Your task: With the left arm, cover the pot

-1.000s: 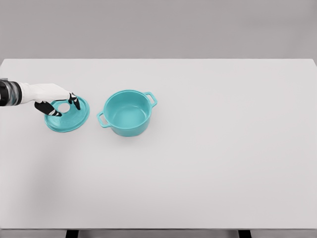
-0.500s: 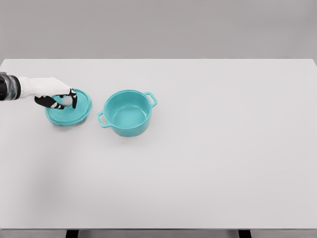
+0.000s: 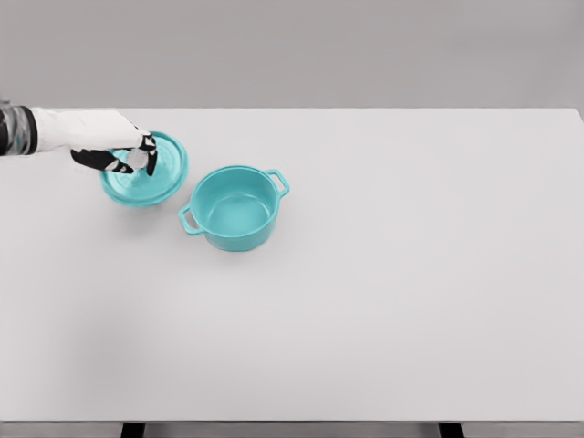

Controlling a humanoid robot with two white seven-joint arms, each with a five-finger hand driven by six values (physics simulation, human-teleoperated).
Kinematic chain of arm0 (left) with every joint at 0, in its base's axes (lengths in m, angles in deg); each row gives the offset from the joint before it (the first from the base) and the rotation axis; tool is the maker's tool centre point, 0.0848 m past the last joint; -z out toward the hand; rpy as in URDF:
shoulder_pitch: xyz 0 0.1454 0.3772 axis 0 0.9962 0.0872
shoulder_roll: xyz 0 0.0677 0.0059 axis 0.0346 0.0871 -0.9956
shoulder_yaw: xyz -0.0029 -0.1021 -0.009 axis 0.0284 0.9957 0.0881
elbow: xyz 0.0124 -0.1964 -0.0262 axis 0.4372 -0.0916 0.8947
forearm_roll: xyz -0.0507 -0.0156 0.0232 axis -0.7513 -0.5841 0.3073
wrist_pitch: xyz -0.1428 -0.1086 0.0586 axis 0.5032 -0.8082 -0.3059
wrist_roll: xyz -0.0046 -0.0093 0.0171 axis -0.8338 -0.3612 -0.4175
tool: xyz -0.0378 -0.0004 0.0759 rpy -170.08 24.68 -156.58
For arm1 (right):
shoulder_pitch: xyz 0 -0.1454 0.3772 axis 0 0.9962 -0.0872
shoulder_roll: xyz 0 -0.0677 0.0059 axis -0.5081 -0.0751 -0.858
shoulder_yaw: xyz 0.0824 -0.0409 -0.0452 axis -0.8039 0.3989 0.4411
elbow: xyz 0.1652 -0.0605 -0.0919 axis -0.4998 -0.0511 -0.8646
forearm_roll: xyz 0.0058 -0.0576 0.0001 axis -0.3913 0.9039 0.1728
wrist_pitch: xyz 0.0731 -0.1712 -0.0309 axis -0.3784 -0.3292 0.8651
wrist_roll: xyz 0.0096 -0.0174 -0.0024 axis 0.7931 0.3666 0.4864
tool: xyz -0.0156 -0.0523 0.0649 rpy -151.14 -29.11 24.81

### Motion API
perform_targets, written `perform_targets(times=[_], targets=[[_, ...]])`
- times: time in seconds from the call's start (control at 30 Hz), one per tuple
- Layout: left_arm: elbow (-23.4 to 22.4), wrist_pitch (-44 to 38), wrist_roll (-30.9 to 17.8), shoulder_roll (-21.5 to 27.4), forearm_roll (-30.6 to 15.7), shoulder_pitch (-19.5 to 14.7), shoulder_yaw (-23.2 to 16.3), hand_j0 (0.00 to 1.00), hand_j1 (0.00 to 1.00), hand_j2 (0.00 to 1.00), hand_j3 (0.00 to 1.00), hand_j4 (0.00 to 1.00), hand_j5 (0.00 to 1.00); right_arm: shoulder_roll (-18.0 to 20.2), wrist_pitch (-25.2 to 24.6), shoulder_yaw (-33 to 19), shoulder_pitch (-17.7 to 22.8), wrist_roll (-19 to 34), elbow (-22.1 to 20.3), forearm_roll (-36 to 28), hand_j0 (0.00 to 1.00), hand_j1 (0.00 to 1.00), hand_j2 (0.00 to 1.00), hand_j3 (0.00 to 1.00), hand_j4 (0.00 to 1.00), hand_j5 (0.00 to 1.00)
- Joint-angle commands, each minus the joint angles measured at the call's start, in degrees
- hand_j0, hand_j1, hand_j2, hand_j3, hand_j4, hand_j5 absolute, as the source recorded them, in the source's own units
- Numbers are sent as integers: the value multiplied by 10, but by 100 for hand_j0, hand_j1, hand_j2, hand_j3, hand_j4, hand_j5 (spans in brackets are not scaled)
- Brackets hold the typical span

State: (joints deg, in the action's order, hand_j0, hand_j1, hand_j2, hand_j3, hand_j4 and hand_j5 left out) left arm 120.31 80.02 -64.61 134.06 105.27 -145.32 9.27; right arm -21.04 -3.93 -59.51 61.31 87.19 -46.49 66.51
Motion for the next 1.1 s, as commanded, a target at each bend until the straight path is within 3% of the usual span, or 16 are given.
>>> perform_targets(times=[0.0, 0.1, 0.3, 0.53, 1.07], targets=[[9, 1, 0, 2, -20, -1, 1, 45, 45, 45, 45, 45, 45, 0, 0, 0, 0, 0, 0, 0, 100, 100, 100, 100, 100, 100], [25, 1, 0, 4, -22, -9, 1, 46, 46, 46, 46, 46, 46, 0, 0, 0, 0, 0, 0, 0, 100, 100, 100, 100, 100, 100], [54, 1, 0, -3, -94, -11, 0, 46, 46, 46, 46, 46, 46, 0, 0, 0, 0, 0, 0, 0, 100, 100, 100, 100, 100, 100], [65, 1, 0, -43, -95, -14, -27, 46, 46, 46, 46, 46, 46, 0, 0, 0, 0, 0, 0, 0, 100, 100, 100, 100, 100, 100], [88, -5, 0, -63, -95, -16, -68, 52, 52, 52, 52, 52, 52, 0, 0, 0, 0, 0, 0, 0, 100, 100, 100, 100, 100, 100]])
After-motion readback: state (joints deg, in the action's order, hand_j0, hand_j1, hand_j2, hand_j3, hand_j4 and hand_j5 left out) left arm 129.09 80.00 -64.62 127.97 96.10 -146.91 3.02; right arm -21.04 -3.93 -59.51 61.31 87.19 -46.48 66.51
